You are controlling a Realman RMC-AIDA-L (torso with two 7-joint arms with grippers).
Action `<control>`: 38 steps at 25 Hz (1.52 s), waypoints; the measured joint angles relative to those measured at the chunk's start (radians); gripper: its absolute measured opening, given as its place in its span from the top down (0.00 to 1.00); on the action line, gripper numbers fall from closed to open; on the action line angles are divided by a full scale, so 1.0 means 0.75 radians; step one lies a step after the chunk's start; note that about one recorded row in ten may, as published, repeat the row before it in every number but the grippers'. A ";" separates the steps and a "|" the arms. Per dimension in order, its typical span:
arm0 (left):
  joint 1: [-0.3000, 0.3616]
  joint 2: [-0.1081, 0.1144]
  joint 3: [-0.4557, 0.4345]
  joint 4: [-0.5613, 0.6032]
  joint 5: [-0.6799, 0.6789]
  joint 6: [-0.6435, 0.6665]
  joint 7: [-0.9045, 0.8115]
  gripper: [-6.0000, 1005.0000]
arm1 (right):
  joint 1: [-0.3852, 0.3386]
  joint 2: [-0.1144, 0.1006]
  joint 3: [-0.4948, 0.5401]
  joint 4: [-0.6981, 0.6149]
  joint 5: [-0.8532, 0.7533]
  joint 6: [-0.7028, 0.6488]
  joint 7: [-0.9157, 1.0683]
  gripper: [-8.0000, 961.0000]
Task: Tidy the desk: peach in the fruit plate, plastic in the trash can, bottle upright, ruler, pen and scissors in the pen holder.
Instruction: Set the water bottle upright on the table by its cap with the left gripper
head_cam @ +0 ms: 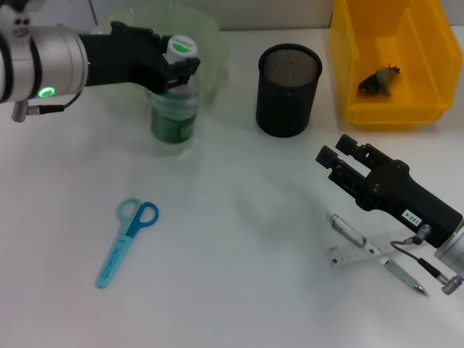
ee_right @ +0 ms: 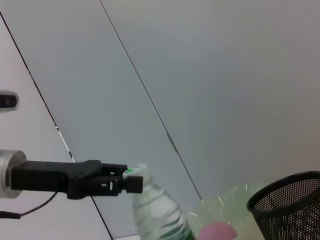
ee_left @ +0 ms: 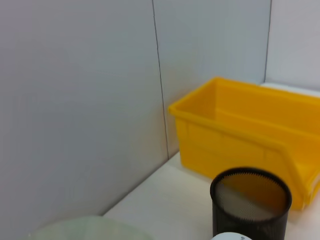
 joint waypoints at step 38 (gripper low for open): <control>0.019 -0.002 -0.042 -0.046 -0.097 0.048 0.052 0.55 | 0.013 0.002 0.000 0.000 -0.003 0.007 0.002 0.40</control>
